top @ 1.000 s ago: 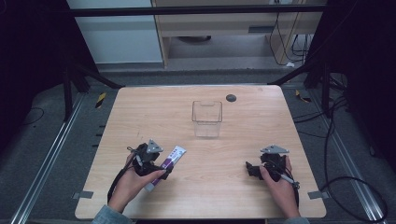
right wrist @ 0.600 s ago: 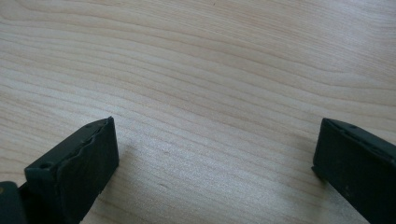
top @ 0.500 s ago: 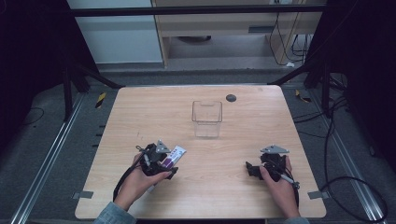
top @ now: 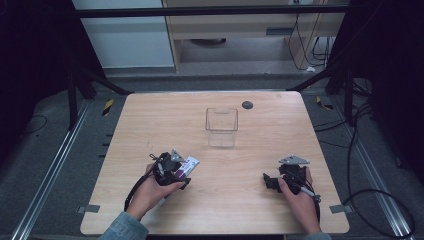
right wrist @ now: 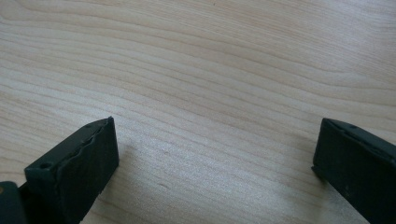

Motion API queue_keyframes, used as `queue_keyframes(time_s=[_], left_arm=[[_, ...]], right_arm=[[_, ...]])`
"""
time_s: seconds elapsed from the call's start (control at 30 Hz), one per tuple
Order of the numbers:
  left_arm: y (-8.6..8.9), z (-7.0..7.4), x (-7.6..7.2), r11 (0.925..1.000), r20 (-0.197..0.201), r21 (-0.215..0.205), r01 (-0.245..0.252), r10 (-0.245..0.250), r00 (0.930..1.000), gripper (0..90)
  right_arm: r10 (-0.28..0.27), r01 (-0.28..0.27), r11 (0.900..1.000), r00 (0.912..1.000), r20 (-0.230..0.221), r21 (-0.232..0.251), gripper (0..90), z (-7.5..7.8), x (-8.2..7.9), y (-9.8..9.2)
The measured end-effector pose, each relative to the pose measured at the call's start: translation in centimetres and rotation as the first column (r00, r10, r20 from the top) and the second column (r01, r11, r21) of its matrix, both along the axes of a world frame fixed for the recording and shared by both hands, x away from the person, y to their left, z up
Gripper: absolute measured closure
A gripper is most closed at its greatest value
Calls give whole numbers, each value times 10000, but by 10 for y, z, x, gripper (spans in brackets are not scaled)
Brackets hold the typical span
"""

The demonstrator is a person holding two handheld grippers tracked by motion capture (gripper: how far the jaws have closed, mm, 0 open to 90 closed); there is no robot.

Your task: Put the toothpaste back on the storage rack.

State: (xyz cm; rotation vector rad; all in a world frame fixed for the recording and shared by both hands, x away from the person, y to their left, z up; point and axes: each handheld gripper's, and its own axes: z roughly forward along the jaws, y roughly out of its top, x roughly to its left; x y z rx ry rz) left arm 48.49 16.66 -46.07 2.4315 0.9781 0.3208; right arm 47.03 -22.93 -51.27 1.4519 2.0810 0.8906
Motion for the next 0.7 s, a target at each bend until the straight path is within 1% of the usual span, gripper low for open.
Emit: queue_keyframes(time_s=[0.1,0.23,0.3,0.5,0.7], left_arm=[[0,-2,5,9999,-2,67,-154,154,9999,337],[-1,-4,11,9997,-137,157,-200,202,9997,354],[-2,-7,16,9995,-246,197,-257,262,9994,364],[-1,-9,21,9992,-340,176,-366,372,9987,394],[-1,-12,25,9988,-451,249,-411,422,9981,412]], right_arm=[[-1,1,10000,10000,-1,-2,3,0,0,0],[-2,2,10000,10000,1,2,3,0,0,0],[0,0,10000,10000,2,0,3,0,0,0],[-3,3,10000,10000,0,4,3,0,0,0],[-1,1,10000,10000,-1,3,3,0,0,0]])
